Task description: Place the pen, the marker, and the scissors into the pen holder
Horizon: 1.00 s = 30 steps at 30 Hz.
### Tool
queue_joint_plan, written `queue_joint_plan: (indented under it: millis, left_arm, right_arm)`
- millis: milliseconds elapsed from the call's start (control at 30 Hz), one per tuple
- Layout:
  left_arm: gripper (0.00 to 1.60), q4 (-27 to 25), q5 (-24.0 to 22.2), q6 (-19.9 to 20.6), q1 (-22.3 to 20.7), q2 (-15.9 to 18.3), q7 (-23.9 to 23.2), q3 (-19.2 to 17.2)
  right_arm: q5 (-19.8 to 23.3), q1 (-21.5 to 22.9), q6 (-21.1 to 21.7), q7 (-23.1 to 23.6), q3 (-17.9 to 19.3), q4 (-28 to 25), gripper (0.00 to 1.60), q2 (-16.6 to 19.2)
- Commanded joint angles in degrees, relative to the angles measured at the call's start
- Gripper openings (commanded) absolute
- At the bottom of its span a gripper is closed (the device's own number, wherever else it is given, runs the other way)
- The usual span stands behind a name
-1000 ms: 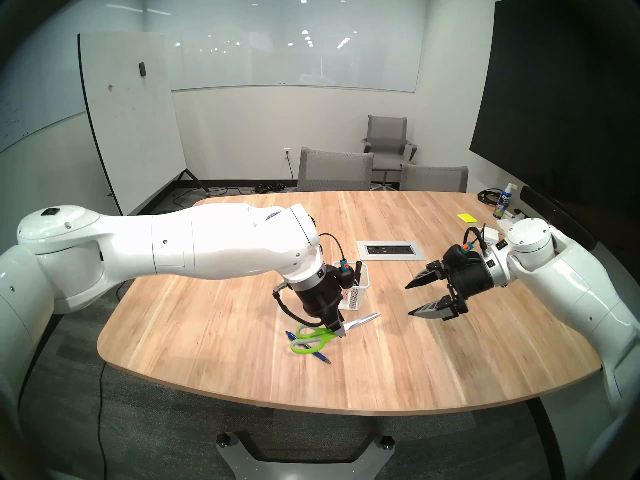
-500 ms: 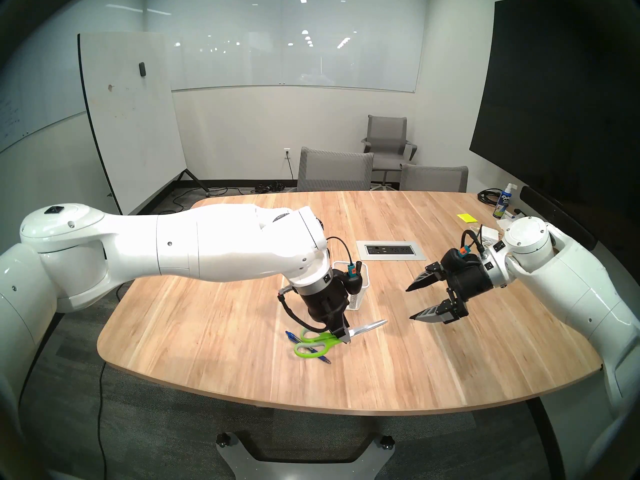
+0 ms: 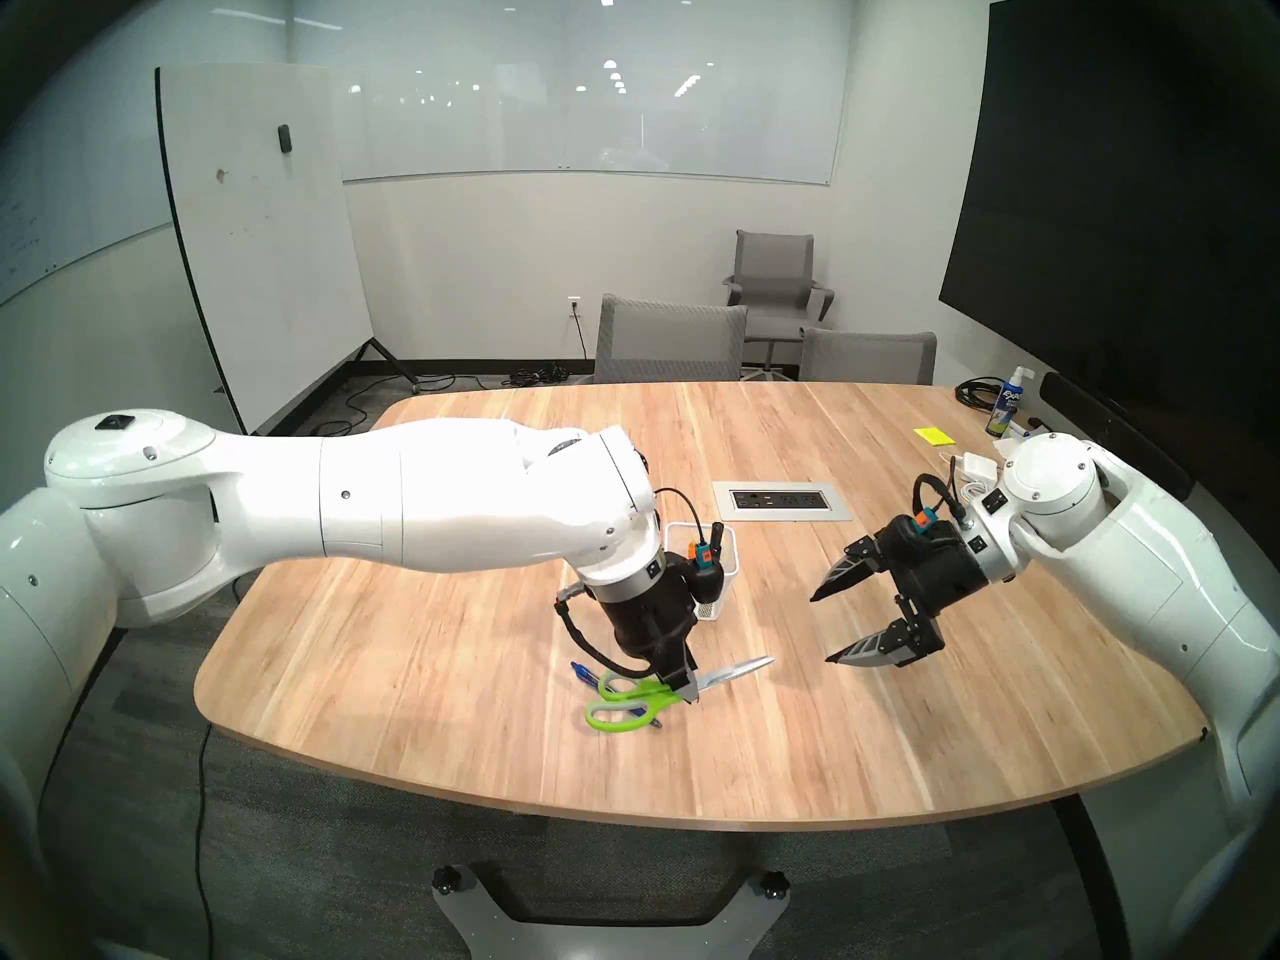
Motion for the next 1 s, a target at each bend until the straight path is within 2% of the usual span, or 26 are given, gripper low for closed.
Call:
queue_joint_plan:
  millis: [0, 367, 600, 967]
  left_arm:
    - [0.0, 1.52, -0.34, -0.32, -0.37, -1.73, -1.92, -0.33]
    - [0.0, 3.43, -3.0, -4.47, 1.34, -2.12, -1.87, -4.19]
    - [0.0, 5.31, -5.75, -6.37, 2.96, -2.45, -3.71, -6.21]
    - [0.0, 7.07, -6.61, -6.25, 4.51, -2.9, -8.68, -4.91]
  right_arm:
    - [0.39, -2.59, -1.9, -2.54, 0.53, -2.79, 1.6, 2.25]
    - [0.46, -5.01, -2.61, -6.7, 0.87, -4.81, 1.6, 3.05]
    - [1.28, -6.65, -3.27, -9.49, 1.25, -5.69, 1.6, 3.52]
    - [2.7, -8.75, -4.3, -12.3, 1.9, -7.19, 1.6, 4.63]
